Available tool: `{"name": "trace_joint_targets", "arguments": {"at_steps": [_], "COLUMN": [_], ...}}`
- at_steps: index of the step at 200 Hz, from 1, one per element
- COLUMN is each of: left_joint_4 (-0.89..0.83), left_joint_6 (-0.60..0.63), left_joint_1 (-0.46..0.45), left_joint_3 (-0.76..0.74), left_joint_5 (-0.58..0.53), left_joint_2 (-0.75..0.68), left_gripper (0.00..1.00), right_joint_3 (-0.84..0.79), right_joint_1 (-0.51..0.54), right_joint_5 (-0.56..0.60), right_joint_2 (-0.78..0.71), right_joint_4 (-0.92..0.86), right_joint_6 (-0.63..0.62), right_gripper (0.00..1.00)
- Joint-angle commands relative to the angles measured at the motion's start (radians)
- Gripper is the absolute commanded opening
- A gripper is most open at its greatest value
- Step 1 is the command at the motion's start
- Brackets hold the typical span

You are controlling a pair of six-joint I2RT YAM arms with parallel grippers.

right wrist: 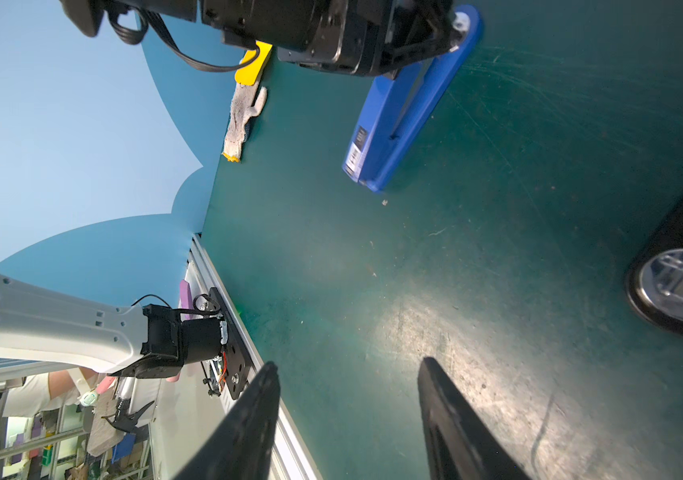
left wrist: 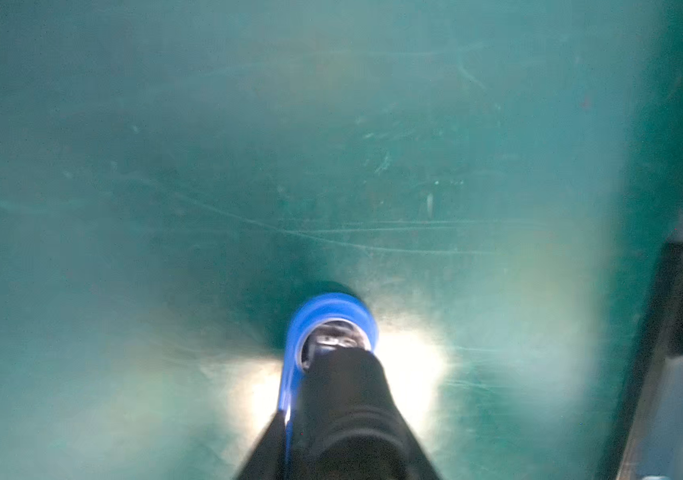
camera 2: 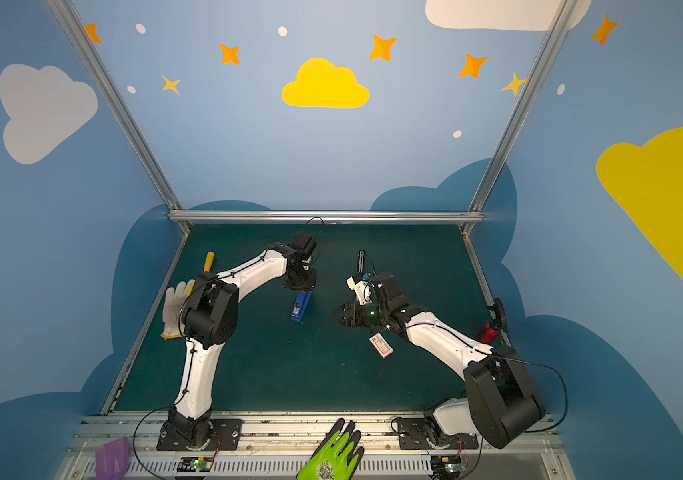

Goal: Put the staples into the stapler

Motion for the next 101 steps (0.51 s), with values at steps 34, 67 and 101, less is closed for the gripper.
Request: {"name": "trace_joint_targets", "arguments": {"at_steps": [34, 67, 101], "left_joint_4": [-0.065, -0.019, 0.041], "left_joint_6": [0.053, 0.064, 0.055], "left_joint_1": [-0.006, -0.016, -0.022], "left_joint_3": [0.01, -0.109, -0.245], "left_joint_5": [-0.024, 0.004, 0.06], "left_joint_2": [-0.052, -0.225, -0.404], "left_gripper": [0.04, 0.04, 0.04], "right_joint_3": [0.007, 0.055, 0.102], "right_joint_1": [0.004, -0.023, -0.051], "right_joint_5": [0.017, -0.01, -0.109], "right_joint_2": [0.053, 0.121, 0.216], "right_joint_4": [0.026, 0.068, 0.194], "right_joint_6": [0.03, 0.123, 0.227], "right_gripper": [0.52, 0.47, 0.4]}}
